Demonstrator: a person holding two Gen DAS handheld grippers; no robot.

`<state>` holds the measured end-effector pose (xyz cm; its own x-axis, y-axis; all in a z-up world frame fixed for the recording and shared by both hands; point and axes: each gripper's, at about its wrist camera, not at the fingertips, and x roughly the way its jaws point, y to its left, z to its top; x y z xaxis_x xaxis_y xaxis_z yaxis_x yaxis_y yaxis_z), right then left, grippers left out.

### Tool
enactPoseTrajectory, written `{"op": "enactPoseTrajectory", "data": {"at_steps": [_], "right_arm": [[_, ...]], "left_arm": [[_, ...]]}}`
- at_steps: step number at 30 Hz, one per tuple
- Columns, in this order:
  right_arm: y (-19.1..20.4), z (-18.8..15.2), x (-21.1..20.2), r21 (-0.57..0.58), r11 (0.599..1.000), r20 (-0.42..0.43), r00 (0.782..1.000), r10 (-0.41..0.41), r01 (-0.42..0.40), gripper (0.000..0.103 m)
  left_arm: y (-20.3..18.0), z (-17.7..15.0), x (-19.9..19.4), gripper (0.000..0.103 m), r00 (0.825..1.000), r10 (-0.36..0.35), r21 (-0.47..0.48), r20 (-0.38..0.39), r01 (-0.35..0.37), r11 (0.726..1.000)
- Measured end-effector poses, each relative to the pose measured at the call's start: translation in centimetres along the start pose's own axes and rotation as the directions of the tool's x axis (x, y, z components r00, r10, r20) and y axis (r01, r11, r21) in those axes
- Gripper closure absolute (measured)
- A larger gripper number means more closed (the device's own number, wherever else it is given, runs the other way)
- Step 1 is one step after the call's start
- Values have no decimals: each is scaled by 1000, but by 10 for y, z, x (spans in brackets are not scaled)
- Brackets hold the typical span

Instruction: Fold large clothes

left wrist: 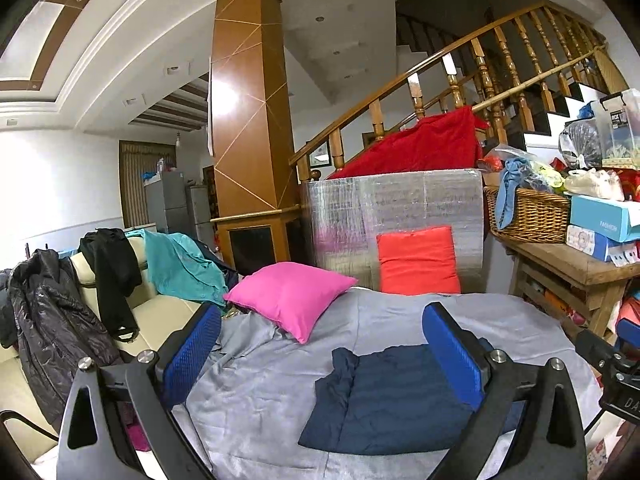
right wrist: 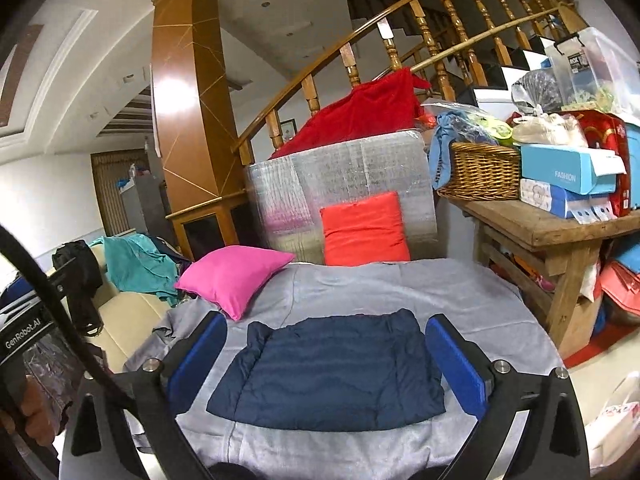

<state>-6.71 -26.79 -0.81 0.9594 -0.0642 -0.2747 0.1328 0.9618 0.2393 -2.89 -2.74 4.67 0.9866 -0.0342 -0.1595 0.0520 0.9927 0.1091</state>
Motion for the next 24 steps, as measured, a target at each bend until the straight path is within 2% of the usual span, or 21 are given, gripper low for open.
{"op": "enactPoseTrajectory", "data": {"at_steps": [12,17,24], "right_arm": [[6,-12,26,-17,1000,-41,999,9,-10,1],[5,-22,19,-13,1000,-50,999,20,-20,1],[2,-23,3,-25,1000,-36,999,16,-17,1]], "left_arm": [[-3,-11,24,2,997,36,-22,-62,-38,999],[-6,-18,18,2,996,37,-14,-80,-38,999],[-8,-14,4,2,998,16,6,-58,-15,1000]]}}
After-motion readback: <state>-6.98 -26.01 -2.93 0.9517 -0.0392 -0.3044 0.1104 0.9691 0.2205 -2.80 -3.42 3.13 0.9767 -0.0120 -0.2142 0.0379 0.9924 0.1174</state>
